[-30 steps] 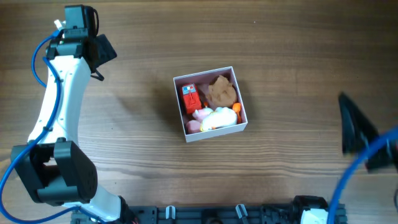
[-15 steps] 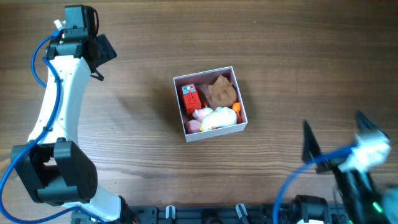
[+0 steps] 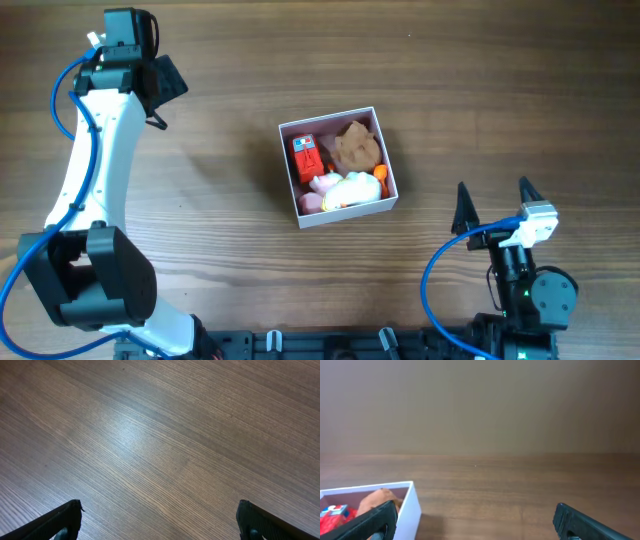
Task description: Pack container
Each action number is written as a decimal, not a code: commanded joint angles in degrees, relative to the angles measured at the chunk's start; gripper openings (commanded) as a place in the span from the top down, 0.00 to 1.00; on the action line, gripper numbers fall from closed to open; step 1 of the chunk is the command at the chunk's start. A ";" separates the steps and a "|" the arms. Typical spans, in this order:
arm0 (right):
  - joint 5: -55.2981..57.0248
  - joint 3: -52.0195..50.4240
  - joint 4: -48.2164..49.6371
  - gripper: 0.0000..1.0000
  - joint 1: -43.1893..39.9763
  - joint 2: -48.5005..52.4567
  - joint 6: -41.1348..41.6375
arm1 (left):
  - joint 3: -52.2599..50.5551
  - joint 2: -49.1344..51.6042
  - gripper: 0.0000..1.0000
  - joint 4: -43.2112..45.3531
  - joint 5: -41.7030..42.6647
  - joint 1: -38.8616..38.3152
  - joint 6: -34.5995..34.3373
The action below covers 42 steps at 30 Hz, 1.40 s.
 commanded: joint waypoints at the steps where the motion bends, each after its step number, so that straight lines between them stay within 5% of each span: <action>1: 3.10 -0.07 -2.51 0.00 -0.24 -0.90 1.62 | -0.44 0.24 0.00 0.00 -0.52 0.20 0.50; 42: 0.68 -2.71 -1.42 0.01 1.31 -0.52 -1.31 | -0.44 0.24 0.00 0.00 -0.52 0.20 0.50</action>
